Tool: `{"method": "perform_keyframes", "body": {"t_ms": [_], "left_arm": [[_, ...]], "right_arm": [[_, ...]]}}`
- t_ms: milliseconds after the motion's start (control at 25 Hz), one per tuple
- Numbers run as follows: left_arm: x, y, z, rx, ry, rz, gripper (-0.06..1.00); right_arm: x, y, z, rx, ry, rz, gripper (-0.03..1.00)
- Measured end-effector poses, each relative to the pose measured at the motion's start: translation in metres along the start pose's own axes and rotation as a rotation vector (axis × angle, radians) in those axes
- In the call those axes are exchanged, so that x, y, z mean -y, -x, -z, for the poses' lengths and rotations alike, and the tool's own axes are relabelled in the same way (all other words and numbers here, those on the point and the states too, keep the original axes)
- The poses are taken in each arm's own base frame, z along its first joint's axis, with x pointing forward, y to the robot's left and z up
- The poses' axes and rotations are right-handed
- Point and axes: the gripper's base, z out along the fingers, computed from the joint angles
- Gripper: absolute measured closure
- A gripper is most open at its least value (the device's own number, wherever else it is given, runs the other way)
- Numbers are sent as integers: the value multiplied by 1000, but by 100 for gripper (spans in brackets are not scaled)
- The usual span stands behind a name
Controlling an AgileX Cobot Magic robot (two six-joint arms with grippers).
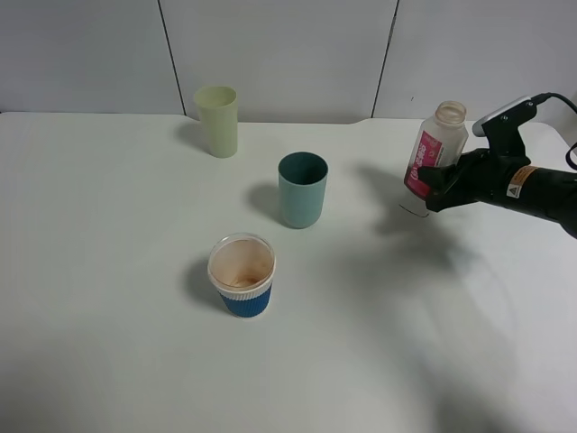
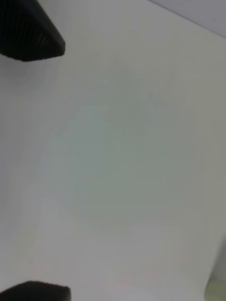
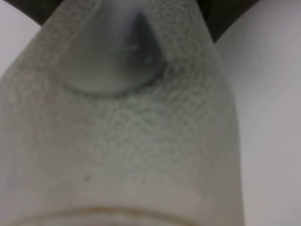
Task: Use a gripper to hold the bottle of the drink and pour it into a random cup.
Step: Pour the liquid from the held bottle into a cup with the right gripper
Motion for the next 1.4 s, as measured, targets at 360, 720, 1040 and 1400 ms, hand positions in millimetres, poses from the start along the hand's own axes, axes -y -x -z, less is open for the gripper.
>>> {"method": "perform_keyframes", "body": {"t_ms": [360, 720, 1040, 1400], "left_arm": [[0, 0, 0, 0, 0, 0, 1], [0, 0, 0, 0, 0, 0, 1], [0, 0, 0, 0, 0, 0, 1], [0, 0, 0, 0, 0, 0, 1]], "right_arm": [[-15, 23, 0, -37, 24, 18, 59], [-39, 68, -28, -109, 64, 80, 59], [-63, 105, -48, -124, 100, 228, 59], [-84, 139, -59, -126, 117, 432, 59]]}}
